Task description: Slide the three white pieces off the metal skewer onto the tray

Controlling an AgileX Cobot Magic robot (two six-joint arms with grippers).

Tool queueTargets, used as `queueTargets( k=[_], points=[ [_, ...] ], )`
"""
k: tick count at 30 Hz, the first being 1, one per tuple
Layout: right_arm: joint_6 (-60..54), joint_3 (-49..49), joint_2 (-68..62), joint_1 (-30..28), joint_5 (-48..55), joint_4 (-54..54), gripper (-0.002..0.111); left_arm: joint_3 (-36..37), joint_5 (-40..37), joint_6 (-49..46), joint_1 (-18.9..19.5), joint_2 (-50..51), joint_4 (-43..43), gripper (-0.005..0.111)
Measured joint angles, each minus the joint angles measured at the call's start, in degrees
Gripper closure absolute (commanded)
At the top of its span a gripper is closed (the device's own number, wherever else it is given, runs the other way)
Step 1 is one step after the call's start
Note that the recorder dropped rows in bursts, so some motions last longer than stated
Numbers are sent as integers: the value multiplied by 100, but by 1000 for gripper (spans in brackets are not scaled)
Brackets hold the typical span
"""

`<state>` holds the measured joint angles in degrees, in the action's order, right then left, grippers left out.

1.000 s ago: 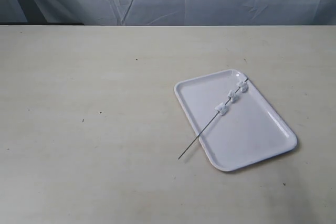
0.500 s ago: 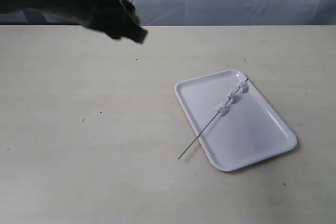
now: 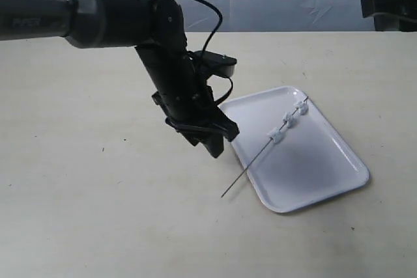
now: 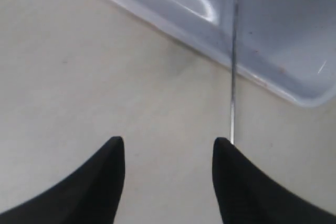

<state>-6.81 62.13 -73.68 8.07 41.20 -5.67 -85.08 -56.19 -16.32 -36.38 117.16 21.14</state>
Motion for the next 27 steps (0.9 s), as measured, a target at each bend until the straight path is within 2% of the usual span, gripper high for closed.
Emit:
queueTargets(
  k=[9, 20, 27],
  points=[
    [0, 0, -260, 0, 14, -22, 77, -148, 414, -36, -518, 439, 195, 57],
    [-14, 0, -260, 0, 14, -22, 77, -148, 355, -36, -717, 762, 164, 58],
    [-14, 0, -260, 0, 14, -22, 77, -152, 367, -36, -717, 786, 61, 78]
  ],
)
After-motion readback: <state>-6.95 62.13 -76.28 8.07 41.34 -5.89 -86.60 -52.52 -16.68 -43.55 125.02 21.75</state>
